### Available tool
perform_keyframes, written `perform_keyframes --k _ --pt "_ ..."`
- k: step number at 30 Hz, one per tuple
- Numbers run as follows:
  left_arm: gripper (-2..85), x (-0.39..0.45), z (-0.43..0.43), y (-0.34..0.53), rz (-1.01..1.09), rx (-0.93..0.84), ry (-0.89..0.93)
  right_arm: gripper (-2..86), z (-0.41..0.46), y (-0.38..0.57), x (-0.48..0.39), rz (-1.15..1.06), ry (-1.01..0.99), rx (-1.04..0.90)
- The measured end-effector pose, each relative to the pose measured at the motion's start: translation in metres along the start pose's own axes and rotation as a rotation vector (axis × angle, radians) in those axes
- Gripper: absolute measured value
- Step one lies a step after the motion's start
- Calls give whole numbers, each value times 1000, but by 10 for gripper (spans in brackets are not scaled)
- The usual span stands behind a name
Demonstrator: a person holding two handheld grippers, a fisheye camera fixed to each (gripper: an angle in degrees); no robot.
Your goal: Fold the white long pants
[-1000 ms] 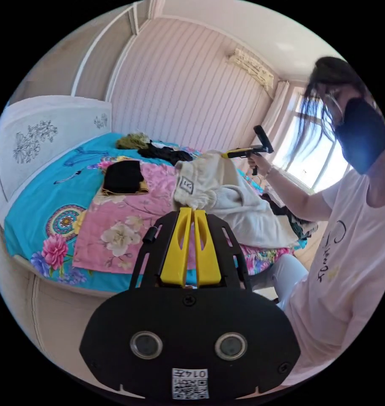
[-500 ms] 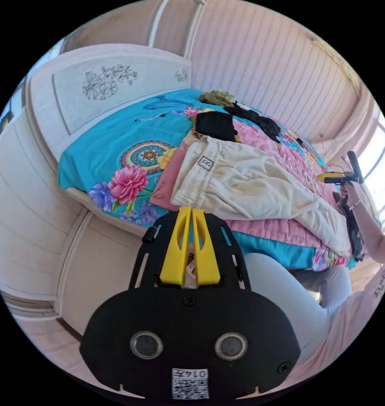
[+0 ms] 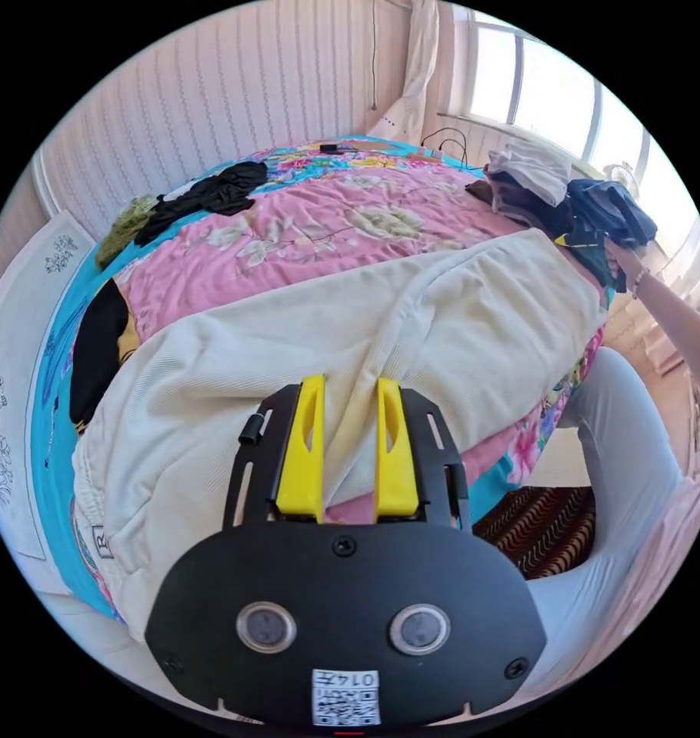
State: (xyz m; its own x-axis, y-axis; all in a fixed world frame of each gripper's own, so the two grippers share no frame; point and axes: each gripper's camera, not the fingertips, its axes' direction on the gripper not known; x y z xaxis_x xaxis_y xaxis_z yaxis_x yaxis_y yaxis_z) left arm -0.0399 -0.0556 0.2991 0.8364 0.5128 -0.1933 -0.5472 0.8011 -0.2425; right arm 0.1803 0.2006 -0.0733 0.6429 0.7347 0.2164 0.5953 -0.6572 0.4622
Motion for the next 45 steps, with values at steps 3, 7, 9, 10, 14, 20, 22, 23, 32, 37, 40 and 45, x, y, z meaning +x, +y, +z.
perform_keyframes --k 3,7,9,10,14,20,22,23,32,37,40,45 --pt "74 -1 24 -14 -9 -33 37 104 51 4 31 54 -101 -104" --pt "10 -2 16 -16 -22 -6 162 57 63 32 51 35 -150 -54" --pt "-3 7 5 -17 23 14 170 45 42 64 68 -17 -243 66" --pt "-6 14 -3 -16 63 13 188 43 35 74 73 -31 -277 93" --pt "-8 33 -18 -1 201 -48 306 32 7 156 115 -144 -419 157" --pt "-8 37 -14 -3 201 -118 292 37 54 247 184 39 -431 -127" --pt "-7 37 -20 -18 221 -97 275 40 56 253 194 70 -325 -116" --pt "-6 37 -22 -24 228 -83 260 44 55 252 201 104 -274 -84" --pt "76 50 43 -153 307 56 -60 181 92 197 151 -181 -288 -45" --pt "125 44 128 -215 286 -119 -131 105 159 178 140 -173 -400 -126" --pt "137 31 179 -235 179 -300 -62 25 169 168 155 -105 -477 -17" --pt "34 30 190 -249 199 -279 16 7 164 137 197 -53 -506 101"
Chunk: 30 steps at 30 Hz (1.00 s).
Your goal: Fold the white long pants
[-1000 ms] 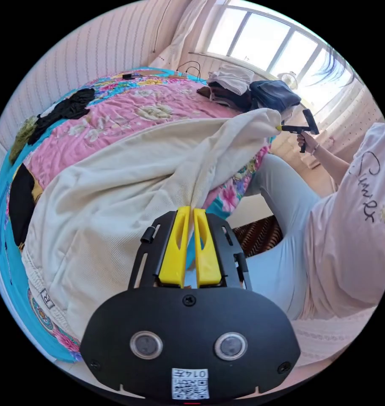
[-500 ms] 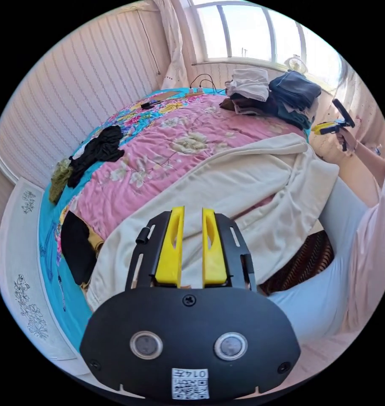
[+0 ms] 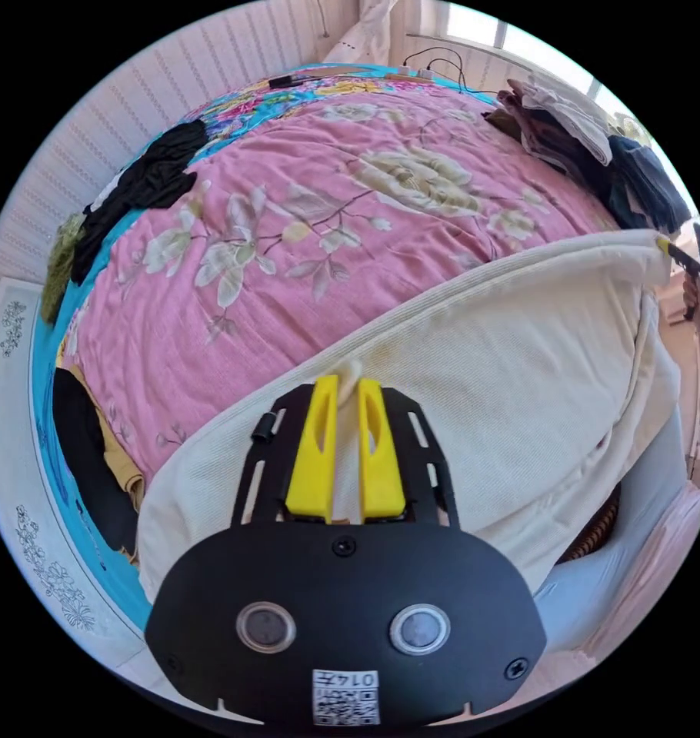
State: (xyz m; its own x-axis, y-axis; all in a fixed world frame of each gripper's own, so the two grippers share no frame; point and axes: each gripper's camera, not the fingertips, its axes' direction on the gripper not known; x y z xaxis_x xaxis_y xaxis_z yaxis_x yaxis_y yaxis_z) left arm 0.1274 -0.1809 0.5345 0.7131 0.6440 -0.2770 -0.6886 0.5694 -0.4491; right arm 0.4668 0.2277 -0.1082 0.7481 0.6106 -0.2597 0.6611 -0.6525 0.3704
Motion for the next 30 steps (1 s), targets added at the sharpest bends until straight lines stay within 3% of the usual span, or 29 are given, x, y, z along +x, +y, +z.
perform_keyframes --k 4,10,15,20,23,30 --pt "-8 13 -23 -9 111 59 -103 5 -15 -36 14 -27 -35 56" --pt "-8 -21 -61 -41 -33 244 -161 14 -15 -131 21 -131 65 56" --pt "-1 -39 16 -71 -197 34 -33 61 78 -185 62 -10 124 -147" --pt "2 -34 12 -59 -189 125 -16 79 79 -128 66 -56 137 -186" --pt "6 7 -26 -32 8 204 -104 85 57 -68 73 -45 158 -226" --pt "53 115 -28 25 272 132 105 95 59 45 109 147 60 -321"
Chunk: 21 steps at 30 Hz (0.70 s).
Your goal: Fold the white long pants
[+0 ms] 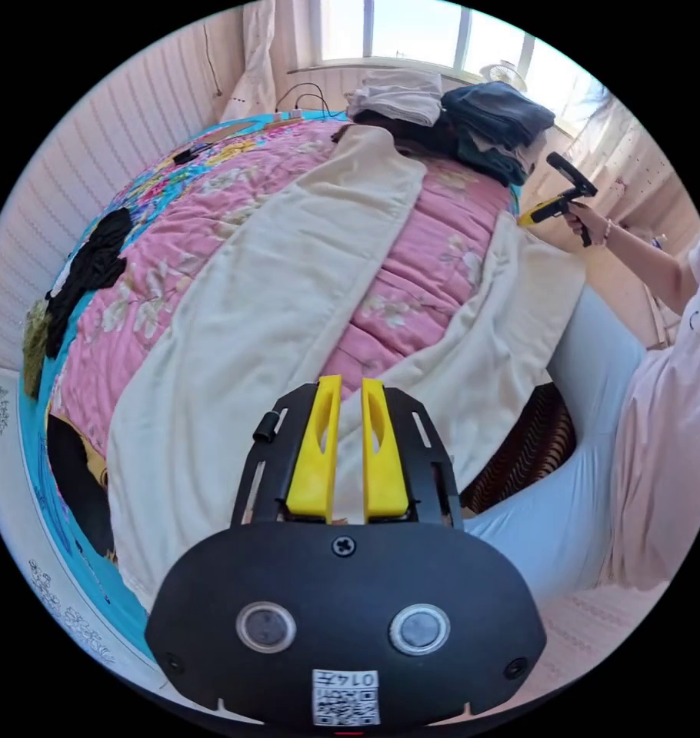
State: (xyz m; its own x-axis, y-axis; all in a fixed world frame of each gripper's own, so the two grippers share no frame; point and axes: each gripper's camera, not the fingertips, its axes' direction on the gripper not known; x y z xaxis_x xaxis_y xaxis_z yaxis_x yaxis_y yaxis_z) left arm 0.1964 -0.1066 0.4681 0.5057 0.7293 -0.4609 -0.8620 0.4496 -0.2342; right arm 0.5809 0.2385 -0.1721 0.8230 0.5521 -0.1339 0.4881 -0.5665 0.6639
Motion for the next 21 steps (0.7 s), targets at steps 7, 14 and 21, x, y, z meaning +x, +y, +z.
perform_keyframes --k 7,14,21 --pt "67 37 51 -1 36 -130 -23 6 4 6 7 -22 -27 79" --pt "62 42 60 -6 76 -141 -50 14 -45 17 2 -52 -86 312" --pt "17 37 64 -5 36 -118 -14 64 21 -13 22 27 -65 64"
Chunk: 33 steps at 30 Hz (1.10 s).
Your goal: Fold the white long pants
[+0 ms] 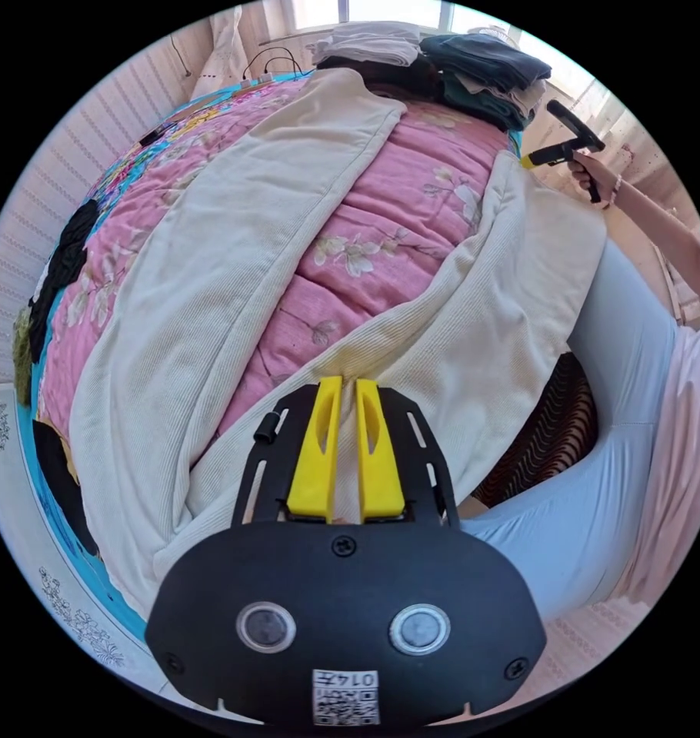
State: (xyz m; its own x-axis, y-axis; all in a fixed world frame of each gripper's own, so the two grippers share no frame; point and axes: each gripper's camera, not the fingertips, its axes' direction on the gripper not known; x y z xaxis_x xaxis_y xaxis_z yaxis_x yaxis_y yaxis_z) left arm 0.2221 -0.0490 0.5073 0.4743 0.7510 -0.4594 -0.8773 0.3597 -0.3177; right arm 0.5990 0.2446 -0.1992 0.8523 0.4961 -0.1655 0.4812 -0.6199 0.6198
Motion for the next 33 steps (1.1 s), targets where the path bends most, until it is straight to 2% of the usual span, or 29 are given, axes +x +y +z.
perform_keyframes --k 5,10,14,17,20,24,27,30,33 --pt "-6 7 -13 5 6 36 -50 18 -13 9 -9 -47 -41 88" --pt "-8 5 -66 16 -35 157 -78 12 -66 14 -38 -136 -46 214" --pt "0 -16 -86 6 -115 241 -115 15 -105 -20 -54 -178 -86 307" --pt "14 -36 -61 -9 -201 200 -105 24 -91 -76 -55 -165 -4 214" --pt "33 -60 -9 -21 -287 54 -29 41 -57 -112 -47 -71 84 131" --pt "37 -69 -10 -12 -318 89 31 94 -57 -96 -52 -35 89 207" --pt "37 -68 -12 -3 -333 126 39 127 -50 -71 -42 48 104 158" --pt "33 -65 -15 1 -326 132 29 86 -30 -56 -40 70 18 30" --pt "19 -61 -23 4 -313 140 16 24 -36 -52 -59 15 43 21"
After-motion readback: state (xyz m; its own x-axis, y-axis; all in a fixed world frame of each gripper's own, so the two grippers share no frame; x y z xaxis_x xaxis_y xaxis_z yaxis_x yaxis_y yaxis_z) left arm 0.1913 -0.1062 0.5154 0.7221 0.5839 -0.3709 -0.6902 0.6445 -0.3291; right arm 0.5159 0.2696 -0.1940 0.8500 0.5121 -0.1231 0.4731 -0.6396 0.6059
